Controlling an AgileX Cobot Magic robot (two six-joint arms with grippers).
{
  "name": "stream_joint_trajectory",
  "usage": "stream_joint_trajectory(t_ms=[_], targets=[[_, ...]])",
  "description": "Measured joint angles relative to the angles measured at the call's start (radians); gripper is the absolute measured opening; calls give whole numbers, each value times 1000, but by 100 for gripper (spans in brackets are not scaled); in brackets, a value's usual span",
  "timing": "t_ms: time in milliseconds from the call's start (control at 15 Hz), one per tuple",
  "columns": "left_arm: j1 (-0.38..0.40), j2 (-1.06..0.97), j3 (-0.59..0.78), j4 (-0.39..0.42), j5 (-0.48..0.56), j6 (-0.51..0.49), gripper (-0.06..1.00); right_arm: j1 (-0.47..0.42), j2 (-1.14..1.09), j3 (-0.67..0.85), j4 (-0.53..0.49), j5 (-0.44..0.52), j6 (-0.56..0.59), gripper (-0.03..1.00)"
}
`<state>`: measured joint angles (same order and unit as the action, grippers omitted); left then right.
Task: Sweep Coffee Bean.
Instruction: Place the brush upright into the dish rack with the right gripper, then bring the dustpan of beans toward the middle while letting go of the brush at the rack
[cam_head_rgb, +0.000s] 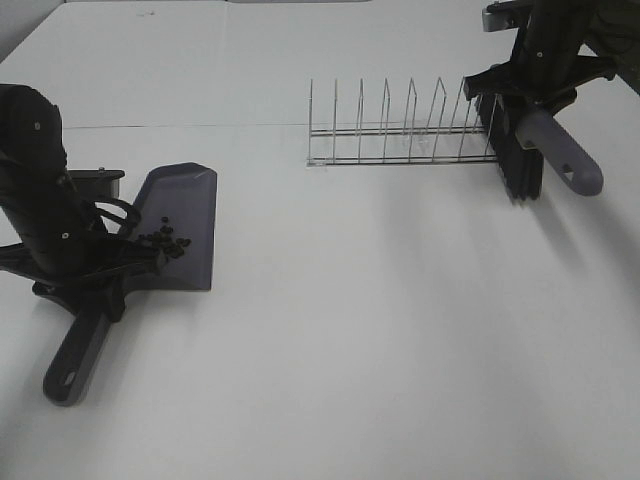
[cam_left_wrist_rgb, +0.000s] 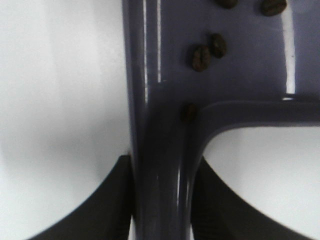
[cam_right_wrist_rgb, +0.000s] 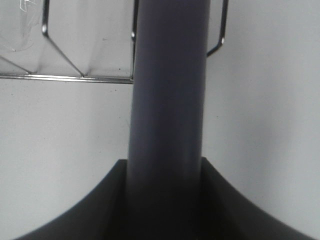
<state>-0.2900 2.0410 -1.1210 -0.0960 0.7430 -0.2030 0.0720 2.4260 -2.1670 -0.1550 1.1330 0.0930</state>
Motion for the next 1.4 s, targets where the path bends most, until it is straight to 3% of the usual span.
stream_joint_trajectory(t_ms=[400,600,733,867,1067,1400], targets=[[0,0,0,0,0,0,27,2,31,-16,-60,-16,92,30],[0,0,0,0,0,5,27,0,28,-17,-91,-6,108,75],[0,0,0,0,0,13,27,0,18,-17,-91,14,108,83],[0,-19,4,0,-7,19,27,0,-36,-17,-73,72,106,86],[-7,-54,5,-10,-30,20,27,1,-88,-17,-8,81,102,86],[-108,-31,-37,-28,-46,7,27,1,-105,-14,115,86,26,86]])
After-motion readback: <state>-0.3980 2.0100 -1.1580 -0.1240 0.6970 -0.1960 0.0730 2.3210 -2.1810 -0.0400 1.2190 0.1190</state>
